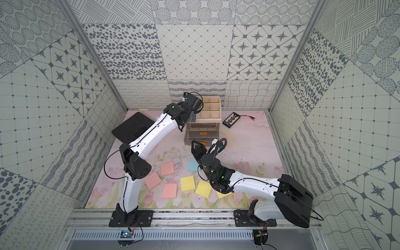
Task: Please put the sticky notes in the drawer by color
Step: Open the drawer in the storage box.
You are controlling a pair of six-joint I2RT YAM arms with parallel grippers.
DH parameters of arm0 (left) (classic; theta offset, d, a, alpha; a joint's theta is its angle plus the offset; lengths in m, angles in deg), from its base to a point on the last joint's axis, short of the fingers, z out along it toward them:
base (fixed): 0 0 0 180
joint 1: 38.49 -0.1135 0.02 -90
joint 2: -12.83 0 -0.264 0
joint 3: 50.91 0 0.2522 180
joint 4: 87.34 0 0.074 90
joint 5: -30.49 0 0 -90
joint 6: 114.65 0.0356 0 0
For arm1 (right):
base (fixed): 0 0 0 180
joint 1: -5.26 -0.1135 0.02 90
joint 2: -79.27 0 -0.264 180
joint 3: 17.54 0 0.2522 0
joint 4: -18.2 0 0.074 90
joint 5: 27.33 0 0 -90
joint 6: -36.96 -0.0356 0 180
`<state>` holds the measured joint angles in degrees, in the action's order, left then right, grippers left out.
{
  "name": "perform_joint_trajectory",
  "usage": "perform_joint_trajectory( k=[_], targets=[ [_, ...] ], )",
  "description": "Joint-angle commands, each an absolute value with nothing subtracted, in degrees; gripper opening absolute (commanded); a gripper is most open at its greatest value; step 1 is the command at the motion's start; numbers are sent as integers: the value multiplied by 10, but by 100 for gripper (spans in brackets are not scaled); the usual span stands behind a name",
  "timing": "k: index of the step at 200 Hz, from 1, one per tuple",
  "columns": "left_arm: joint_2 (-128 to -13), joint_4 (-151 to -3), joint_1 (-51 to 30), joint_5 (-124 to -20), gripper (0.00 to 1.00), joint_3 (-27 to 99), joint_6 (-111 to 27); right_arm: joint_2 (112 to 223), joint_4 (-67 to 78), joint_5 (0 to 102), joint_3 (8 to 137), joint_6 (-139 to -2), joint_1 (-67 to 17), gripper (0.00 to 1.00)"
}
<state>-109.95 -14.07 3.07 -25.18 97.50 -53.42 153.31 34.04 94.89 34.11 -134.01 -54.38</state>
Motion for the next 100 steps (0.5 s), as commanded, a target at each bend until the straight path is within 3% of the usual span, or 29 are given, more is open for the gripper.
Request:
perform_joint_trajectory(
  k=[1,64,83,100],
  targets=[
    [-1111,-141,32,-280,0,979,-552,1509,362,950,340,-1316,-546,71],
    [-1119,-125,32,-284,0,1003,-542,1416,280,916,365,-1235,-545,75],
    [-1114,-124,32,-292,0,1002,-540,1341,121,925,400,-1204,-545,73],
    [-1106,-127,31,-303,14,1003,-535,1278,-46,966,440,-1179,-545,71]
  ],
)
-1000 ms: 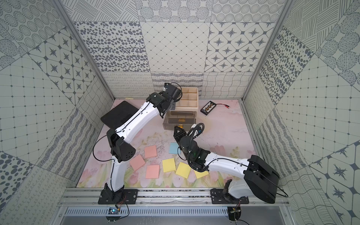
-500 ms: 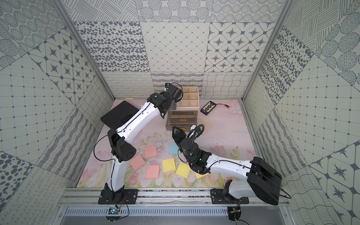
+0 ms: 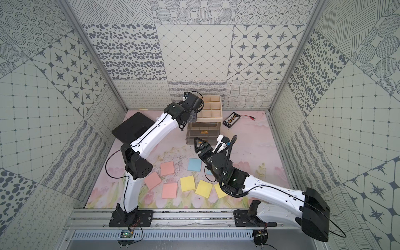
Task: Please put the sticky notes in the drawer by color
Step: Open the drawer in the storage box, then pick up the sticky notes from the center of the board.
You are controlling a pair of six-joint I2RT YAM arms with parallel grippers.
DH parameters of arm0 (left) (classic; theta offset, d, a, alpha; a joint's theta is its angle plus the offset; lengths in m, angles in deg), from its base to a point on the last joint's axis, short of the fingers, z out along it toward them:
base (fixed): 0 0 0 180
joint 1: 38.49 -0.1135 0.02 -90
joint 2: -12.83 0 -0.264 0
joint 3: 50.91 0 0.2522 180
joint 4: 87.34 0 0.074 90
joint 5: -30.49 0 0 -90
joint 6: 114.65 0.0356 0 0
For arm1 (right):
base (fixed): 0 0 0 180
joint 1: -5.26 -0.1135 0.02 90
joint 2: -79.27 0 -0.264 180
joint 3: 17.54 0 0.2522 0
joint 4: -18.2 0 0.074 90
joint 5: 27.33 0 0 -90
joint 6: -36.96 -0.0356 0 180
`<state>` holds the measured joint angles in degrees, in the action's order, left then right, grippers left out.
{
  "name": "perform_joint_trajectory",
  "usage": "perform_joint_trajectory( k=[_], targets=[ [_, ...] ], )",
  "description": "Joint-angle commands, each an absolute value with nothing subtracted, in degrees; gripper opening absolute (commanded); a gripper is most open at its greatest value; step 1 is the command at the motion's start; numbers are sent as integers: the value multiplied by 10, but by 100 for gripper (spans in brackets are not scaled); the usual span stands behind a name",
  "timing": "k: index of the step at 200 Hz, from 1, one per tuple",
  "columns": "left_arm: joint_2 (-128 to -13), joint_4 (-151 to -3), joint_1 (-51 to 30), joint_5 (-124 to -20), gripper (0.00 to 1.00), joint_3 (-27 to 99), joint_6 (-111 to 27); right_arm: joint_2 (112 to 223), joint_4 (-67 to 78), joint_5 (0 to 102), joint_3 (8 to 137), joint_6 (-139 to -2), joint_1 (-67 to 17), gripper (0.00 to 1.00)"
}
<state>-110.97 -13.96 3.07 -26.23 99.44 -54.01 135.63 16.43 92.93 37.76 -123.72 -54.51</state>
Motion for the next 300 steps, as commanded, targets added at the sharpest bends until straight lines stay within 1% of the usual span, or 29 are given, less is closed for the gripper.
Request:
perform_joint_trajectory(
  k=[1,12,23,29,49,62,70,77,98,125,138,165,187,209,229,243,259,262,268,300],
  targets=[
    [-1105,-127,30,-304,15,1003,-535,1275,-57,969,442,-1177,-545,71],
    [-1095,-136,29,-321,30,1000,-526,1246,-146,996,465,-1159,-546,70],
    [-1087,-146,28,-332,51,1000,-515,1228,-247,1021,493,-1155,-544,70],
    [-1082,-153,26,-338,58,999,-508,1224,-302,1033,510,-1156,-544,70],
    [-1077,-163,20,-346,70,1003,-494,1231,-465,1055,559,-1180,-543,77],
    [-1079,-155,13,-356,75,1011,-497,1250,-552,1055,582,-1207,-542,80],
    [-1078,-151,8,-365,79,1014,-499,1263,-593,1050,592,-1220,-540,84],
    [-1076,-149,5,-371,80,1015,-500,1277,-626,1044,599,-1229,-539,89],
    [-1061,-146,-4,-381,83,1014,-502,1320,-721,1017,610,-1263,-529,100],
    [-1023,-141,-24,-410,83,994,-497,1332,-757,966,569,-1268,-526,99],
    [-996,-137,-38,-429,83,965,-501,1330,-763,943,544,-1268,-524,99],
    [-913,-184,-56,-469,83,837,-511,1337,-769,911,490,-1281,-523,98],
    [-845,-227,-60,-493,83,735,-528,1374,-770,895,456,-1283,-520,99],
    [-792,-264,-61,-509,83,646,-544,1405,-723,880,432,-1243,-512,98],
    [-761,-276,-61,-519,83,596,-551,1410,-666,853,414,-1175,-474,98],
    [-748,-277,-61,-523,83,573,-554,1402,-624,824,395,-1121,-427,99],
    [-736,-278,-61,-524,83,549,-558,1387,-569,769,370,-1057,-366,100],
    [-734,-279,-61,-525,83,544,-558,1385,-558,758,368,-1047,-358,98],
    [-730,-281,-61,-525,83,535,-559,1381,-548,750,366,-1036,-350,96],
    [-711,-281,-61,-516,83,496,-564,1399,-546,758,376,-1017,-337,99]
  ],
)
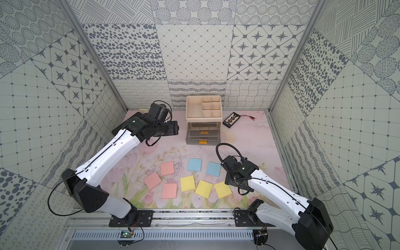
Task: Please put the sticky notes in the drawer by color
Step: Pick up the sticky notes from the center of the board.
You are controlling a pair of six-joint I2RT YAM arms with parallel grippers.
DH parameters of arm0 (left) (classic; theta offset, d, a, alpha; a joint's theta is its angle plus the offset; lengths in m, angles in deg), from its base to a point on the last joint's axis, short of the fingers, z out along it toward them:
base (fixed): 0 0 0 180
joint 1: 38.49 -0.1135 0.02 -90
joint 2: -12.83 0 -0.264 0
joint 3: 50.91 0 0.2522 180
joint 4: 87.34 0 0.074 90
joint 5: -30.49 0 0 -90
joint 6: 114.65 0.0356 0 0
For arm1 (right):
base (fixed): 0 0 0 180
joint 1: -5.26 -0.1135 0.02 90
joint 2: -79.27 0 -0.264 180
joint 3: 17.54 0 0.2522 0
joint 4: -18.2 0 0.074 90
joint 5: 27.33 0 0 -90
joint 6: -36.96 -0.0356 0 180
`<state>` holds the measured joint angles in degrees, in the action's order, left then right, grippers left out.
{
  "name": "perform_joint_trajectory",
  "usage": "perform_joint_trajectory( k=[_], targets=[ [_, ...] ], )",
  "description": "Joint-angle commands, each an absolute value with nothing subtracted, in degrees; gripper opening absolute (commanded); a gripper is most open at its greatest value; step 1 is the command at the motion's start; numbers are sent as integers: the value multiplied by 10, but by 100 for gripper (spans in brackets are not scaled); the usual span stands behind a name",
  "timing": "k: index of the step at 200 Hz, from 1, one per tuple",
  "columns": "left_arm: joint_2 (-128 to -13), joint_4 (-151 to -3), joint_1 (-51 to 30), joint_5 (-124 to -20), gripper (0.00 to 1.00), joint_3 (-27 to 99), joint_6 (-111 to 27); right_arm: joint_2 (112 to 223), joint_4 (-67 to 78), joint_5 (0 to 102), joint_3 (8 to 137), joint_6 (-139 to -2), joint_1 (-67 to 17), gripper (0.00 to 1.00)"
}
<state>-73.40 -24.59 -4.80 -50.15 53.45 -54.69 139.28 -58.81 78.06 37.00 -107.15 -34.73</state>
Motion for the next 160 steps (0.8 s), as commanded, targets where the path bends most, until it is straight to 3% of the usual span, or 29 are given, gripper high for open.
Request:
perform_joint_trajectory(
  k=[1,69,104,160],
  targets=[
    [-710,-282,-61,-516,83,494,-564,1399,-545,758,375,-1016,-337,99],
    [-703,-283,-61,-507,83,475,-572,1459,-522,782,383,-982,-307,98],
    [-690,-285,-61,-504,83,458,-574,1430,-491,720,355,-997,-305,98],
    [-686,-283,-62,-501,83,450,-575,1449,-469,679,344,-1022,-434,98]
  ],
)
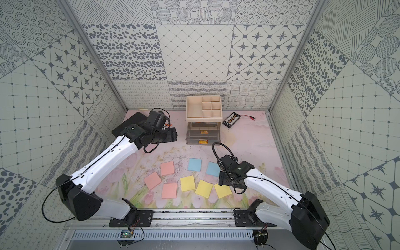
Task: Please put the sticky notes in the drawer by color
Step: Pick up the sticky notes from the center of the board.
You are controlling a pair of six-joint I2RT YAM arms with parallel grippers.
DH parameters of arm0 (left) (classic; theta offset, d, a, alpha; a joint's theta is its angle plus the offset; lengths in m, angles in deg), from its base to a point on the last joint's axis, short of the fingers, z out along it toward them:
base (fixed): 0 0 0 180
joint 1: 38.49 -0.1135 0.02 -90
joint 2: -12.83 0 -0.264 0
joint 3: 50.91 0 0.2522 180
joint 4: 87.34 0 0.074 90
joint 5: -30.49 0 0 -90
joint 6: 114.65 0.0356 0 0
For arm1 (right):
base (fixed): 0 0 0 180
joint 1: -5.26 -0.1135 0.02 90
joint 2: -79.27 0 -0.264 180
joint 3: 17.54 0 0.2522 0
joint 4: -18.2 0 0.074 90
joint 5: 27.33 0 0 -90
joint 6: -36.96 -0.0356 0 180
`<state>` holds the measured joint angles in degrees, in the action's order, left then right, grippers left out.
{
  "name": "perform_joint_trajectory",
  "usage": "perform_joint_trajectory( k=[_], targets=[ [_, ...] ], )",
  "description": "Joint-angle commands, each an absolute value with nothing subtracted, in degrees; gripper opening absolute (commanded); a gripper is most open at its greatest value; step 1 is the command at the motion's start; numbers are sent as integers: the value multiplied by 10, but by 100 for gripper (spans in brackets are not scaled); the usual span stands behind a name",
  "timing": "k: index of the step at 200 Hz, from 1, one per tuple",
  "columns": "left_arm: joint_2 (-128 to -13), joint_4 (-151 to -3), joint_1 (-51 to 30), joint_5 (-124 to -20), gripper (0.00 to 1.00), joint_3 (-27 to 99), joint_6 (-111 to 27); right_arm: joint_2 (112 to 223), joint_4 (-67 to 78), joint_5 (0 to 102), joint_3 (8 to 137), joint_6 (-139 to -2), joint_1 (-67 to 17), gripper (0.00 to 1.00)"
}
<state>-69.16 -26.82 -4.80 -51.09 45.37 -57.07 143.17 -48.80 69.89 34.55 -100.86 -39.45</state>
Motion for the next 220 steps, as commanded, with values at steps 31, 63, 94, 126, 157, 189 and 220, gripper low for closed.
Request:
perform_joint_trajectory(
  k=[31,63,94,126,157,189,220],
  targets=[
    [-678,-279,-62,-499,82,444,-577,1502,-456,689,346,-1017,-460,98],
    [-668,-271,-62,-489,82,439,-575,1543,-429,685,346,-1006,-463,98],
    [-668,-267,-63,-486,82,439,-574,1567,-409,684,344,-993,-463,98],
    [-673,-267,-64,-488,82,442,-573,1583,-409,695,344,-980,-463,98],
    [-673,-266,-64,-489,82,444,-574,1593,-396,694,333,-987,-463,98],
    [-671,-261,-64,-484,82,443,-573,1598,-380,684,323,-988,-462,98],
    [-668,-260,-65,-482,82,442,-575,1606,-372,675,319,-998,-464,99]
  ],
)
